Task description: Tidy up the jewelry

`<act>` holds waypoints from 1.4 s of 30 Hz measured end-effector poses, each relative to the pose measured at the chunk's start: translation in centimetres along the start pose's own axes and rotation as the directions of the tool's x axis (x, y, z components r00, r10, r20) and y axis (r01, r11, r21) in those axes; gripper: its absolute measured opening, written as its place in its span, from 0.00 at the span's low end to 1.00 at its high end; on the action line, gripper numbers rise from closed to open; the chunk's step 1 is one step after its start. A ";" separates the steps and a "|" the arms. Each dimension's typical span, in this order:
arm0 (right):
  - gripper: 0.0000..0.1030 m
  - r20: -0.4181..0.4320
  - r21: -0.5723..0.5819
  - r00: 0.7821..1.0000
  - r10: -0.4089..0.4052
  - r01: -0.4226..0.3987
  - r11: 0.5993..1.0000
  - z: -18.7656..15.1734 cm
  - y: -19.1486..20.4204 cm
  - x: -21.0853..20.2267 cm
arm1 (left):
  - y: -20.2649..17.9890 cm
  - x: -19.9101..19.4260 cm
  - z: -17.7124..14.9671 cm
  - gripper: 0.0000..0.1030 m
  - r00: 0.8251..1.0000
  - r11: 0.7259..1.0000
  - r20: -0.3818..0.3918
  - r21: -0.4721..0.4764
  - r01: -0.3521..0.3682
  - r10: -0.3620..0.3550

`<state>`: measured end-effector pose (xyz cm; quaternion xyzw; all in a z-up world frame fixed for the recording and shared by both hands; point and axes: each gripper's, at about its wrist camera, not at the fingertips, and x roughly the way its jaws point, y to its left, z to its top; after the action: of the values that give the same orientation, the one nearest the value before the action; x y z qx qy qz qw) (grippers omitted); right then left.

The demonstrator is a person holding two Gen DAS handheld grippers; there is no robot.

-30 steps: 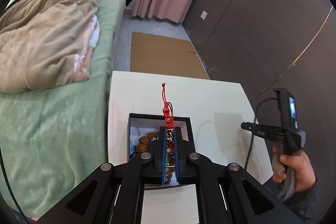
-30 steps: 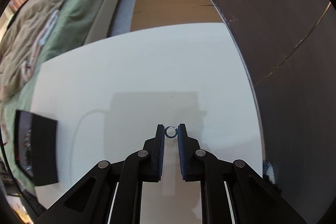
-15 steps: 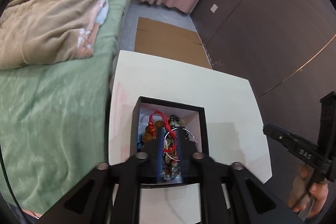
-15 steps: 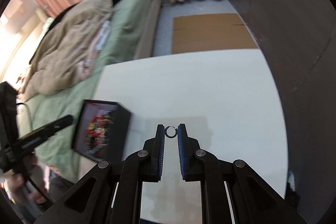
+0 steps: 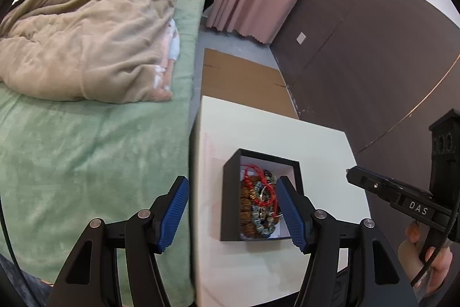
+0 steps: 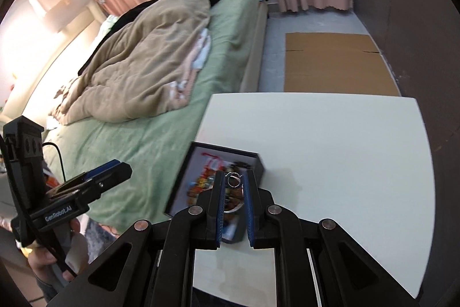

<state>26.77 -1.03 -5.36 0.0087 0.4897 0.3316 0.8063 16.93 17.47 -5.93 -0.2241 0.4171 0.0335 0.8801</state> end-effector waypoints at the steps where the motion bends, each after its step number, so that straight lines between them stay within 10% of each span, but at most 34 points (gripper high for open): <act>1: 0.13 -0.001 -0.004 1.000 0.003 -0.003 1.000 0.0 0.2 0.0 | 0.2 -0.2 0.0 0.62 1.000 1.000 0.004 -0.001 -0.001 0.001; 9: 0.18 0.005 -0.022 0.998 -0.056 0.056 0.998 1.0 1.6 2.0 | 1.8 -2.1 -0.2 0.81 0.999 1.000 0.049 -0.008 -0.009 0.009; 12: 0.62 0.013 0.004 0.998 -0.062 0.062 0.998 0.9 1.3 2.2 | 2.1 -2.5 -0.3 0.81 0.999 1.000 0.050 -0.006 -0.007 0.007; 25: 0.64 0.047 0.047 0.995 -0.087 0.084 0.995 -2.0 -0.2 -1.7 | -0.3 -4.0 -1.0 0.91 0.996 0.998 0.082 0.057 0.014 -0.018; 42: 0.92 0.174 0.091 0.974 -0.148 0.133 0.987 -7.1 -2.5 -10.7 | -8.5 -7.2 -4.2 1.00 0.993 0.973 0.113 0.232 0.005 -0.032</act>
<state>19.16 -11.01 -1.47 0.0358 0.4268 0.2520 0.8678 11.33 8.99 0.25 -0.1216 0.3645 -0.0104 0.9232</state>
